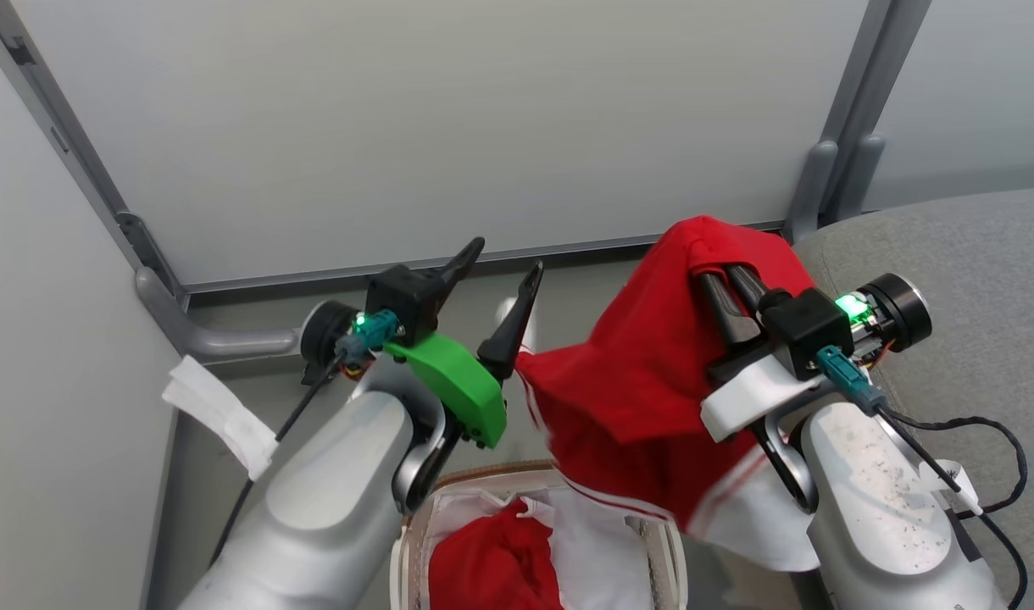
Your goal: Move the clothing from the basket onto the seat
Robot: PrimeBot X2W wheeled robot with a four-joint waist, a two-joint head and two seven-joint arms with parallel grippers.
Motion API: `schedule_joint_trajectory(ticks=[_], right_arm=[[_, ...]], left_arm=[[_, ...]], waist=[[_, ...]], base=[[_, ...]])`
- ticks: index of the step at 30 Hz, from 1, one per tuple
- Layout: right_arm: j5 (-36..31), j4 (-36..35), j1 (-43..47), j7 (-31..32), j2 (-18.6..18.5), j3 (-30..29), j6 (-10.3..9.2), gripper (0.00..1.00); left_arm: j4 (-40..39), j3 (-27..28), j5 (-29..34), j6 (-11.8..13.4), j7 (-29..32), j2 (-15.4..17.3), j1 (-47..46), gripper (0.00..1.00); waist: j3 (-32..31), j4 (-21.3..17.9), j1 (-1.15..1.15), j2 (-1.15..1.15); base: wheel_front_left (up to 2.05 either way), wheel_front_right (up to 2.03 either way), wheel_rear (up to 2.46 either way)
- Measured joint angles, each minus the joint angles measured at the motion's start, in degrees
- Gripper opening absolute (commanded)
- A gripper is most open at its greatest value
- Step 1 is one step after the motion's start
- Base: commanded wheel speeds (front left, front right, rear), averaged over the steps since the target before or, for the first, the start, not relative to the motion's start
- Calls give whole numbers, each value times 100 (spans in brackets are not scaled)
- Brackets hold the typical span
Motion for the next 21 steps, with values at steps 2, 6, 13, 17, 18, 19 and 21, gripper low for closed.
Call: schedule_joint_trajectory(ticks=[2, 6, 13, 17, 18, 19, 21], right_arm=[[0, -22, 12, 0, 1, -48, 0, 0], [-23, -53, 29, 0, 0, -170, 0, 0], [-85, -102, 114, 0, 1, -338, 0, 0], [-112, -131, 118, 0, 0, -445, 0, 0], [-126, -135, 118, 0, 1, -471, 0, 0], [-130, -140, 117, 0, 1, -489, 0, 0], [-147, -158, 110, 0, 1, -527, 0, 0]], left_arm=[[-47, 38, 22, -10, -7, -48, 218, 100], [-199, 243, 168, -40, -8, -81, 655, 100], [-427, 509, 438, -60, -16, -140, 1321, 100], [-514, 669, 605, -77, -16, -187, 1511, 100], [-533, 708, 625, -77, -16, -194, 1555, 100], [-544, 733, 655, -77, -16, -197, 1590, 100], [-589, 791, 716, -78, -16, -210, 1652, 100]], waist=[[11, -14, 0, 0], [43, -51, 0, 0], [87, -147, 0, 0], [106, -204, 0, 0], [111, -219, 0, 0], [114, -232, 0, 0], [121, -276, 0, 0]], base=[[0, 0, 0], [0, 0, 0], [0, 0, 0], [0, 0, 0], [0, 0, 0], [0, 0, 0], [0, 0, 0]])
